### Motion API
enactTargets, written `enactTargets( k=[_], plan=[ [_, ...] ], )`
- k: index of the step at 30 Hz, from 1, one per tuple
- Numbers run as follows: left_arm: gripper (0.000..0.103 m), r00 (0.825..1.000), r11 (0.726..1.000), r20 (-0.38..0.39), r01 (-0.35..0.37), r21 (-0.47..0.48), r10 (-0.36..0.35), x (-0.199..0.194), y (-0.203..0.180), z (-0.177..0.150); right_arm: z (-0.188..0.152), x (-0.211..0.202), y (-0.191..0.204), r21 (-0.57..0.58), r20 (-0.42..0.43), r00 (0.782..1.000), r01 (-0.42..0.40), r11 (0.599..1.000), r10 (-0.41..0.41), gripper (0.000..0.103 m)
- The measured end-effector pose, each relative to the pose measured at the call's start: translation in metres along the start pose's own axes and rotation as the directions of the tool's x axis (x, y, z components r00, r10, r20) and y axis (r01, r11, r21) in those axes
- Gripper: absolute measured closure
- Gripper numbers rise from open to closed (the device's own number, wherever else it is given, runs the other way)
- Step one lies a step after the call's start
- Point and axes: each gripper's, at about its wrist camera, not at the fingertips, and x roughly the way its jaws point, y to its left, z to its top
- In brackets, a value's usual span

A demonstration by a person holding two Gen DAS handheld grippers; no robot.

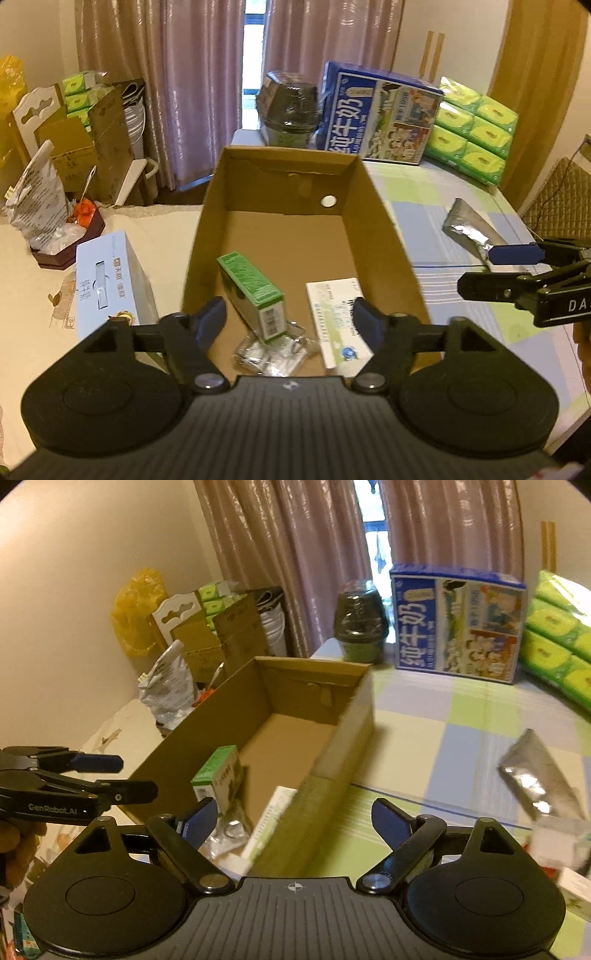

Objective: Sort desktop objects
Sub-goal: 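Open the left tool to drop the green box while the right releases the night light, then move both open tools back over the table toward the clear tray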

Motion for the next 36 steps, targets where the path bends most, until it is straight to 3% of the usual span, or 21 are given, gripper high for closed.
enactTargets(
  k=[5,9,20,24,31,36],
  plan=[
    [0.019,1.0,0.999,0.006,0.009,0.048,-0.009,-0.011,-0.023,-0.002,-0.016,-0.031,-0.019,-0.015,0.002,0.999,0.043,0.999,-0.043,0.009],
    [0.004,0.999,0.996,0.035,0.019,0.086,-0.022,-0.021,-0.045,-0.003,-0.036,-0.059,-0.043,-0.035,0.004,0.996,0.092,0.995,-0.092,0.006],
    [0.001,0.988,0.973,0.066,0.124,0.194,-0.139,-0.03,-0.119,-0.004,-0.09,-0.157,-0.146,0.016,-0.001,0.953,0.303,0.953,-0.303,0.002],
    [0.001,0.98,0.957,0.042,0.179,0.229,-0.194,-0.023,-0.148,-0.002,-0.105,-0.182,-0.174,0.016,-0.014,0.934,0.357,0.934,-0.356,0.002],
    [0.001,0.972,0.916,-0.032,0.231,0.327,-0.234,0.0,-0.202,-0.003,-0.119,-0.201,-0.195,-0.098,-0.002,0.926,0.376,0.921,-0.378,0.002],
    [0.001,0.968,0.843,-0.036,0.235,0.484,-0.249,0.011,-0.242,-0.005,-0.123,-0.199,-0.199,-0.279,0.02,0.932,0.353,0.893,-0.363,0.002]
  ],
)
